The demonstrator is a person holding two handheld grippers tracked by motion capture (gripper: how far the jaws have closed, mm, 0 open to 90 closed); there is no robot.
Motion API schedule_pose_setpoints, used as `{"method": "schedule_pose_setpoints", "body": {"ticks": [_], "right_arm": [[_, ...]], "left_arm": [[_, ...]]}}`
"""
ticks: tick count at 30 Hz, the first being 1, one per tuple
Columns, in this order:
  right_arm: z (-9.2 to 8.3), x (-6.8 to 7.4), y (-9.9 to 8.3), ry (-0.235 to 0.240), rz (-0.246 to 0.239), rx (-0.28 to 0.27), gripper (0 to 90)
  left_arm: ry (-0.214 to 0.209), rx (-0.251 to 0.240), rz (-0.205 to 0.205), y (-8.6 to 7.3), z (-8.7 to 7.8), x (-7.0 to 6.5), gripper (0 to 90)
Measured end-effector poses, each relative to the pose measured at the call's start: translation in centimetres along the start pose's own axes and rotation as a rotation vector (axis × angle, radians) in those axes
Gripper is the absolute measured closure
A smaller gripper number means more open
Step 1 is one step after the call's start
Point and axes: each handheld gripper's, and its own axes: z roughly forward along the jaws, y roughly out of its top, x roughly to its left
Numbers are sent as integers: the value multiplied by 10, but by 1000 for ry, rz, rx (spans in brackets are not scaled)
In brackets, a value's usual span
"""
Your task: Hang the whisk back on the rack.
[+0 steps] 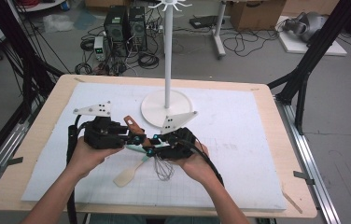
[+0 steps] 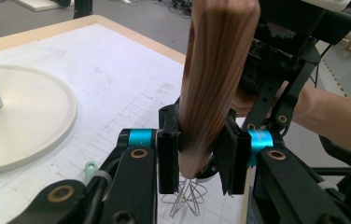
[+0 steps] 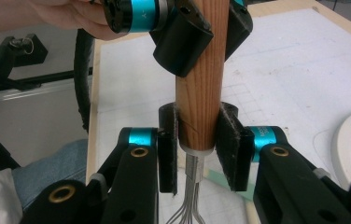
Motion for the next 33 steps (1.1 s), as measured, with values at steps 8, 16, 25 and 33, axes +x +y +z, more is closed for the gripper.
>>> {"method": "schedule_pose_setpoints", "body": {"ticks": [8,16,25,33], "right_arm": [[-3,-1,5,57,10,-18,663],[0,-2,6,59,13,-24,676],[2,-3,4,48,34,-13,710],[-9,-13,1,15,92,-46,711]], "left_arm": [[-16,7,46,8,-3,-6,723],[-13,12,57,10,-2,-7,724],[36,17,85,11,-5,-10,595],[133,-5,119,6,-26,-10,437]]}}
